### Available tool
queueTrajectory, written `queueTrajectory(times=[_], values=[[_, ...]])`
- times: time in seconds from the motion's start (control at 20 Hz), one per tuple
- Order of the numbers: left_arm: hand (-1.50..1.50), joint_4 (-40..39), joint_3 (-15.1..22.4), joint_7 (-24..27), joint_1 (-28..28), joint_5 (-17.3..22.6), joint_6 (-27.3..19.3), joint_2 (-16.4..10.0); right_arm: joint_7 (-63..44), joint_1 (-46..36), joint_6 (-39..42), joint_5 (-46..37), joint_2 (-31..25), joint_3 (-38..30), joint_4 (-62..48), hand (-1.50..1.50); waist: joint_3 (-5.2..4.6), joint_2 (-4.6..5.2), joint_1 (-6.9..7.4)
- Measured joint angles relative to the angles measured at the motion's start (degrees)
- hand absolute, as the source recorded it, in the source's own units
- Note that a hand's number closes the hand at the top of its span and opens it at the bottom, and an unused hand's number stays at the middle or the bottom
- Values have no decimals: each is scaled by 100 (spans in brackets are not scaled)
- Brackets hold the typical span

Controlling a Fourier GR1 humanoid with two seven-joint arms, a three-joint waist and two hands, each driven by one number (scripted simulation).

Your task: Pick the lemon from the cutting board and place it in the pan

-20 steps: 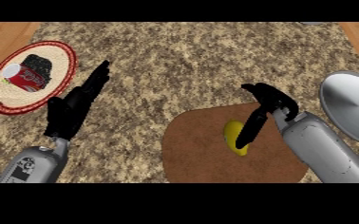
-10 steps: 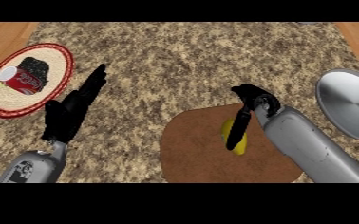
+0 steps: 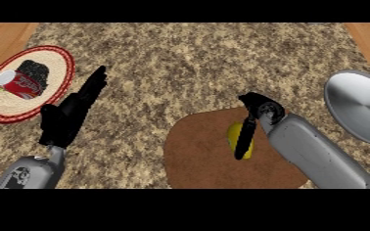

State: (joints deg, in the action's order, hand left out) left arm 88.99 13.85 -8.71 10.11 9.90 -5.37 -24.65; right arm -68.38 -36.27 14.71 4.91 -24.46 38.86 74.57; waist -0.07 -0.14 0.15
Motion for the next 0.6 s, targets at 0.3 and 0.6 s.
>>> queueTrajectory(times=[0.3, 0.6], values=[[0, -7, -18, -2, -67, -96, 42, 87, 49, 170, -156, -228, 76, 168, 41, -150, -6, -18, -6], [0, -1, -83, 12, -62, -165, 92, 195, 273, 191, -93, -314, 103, 201, -49, 150, -45, -45, -7]])
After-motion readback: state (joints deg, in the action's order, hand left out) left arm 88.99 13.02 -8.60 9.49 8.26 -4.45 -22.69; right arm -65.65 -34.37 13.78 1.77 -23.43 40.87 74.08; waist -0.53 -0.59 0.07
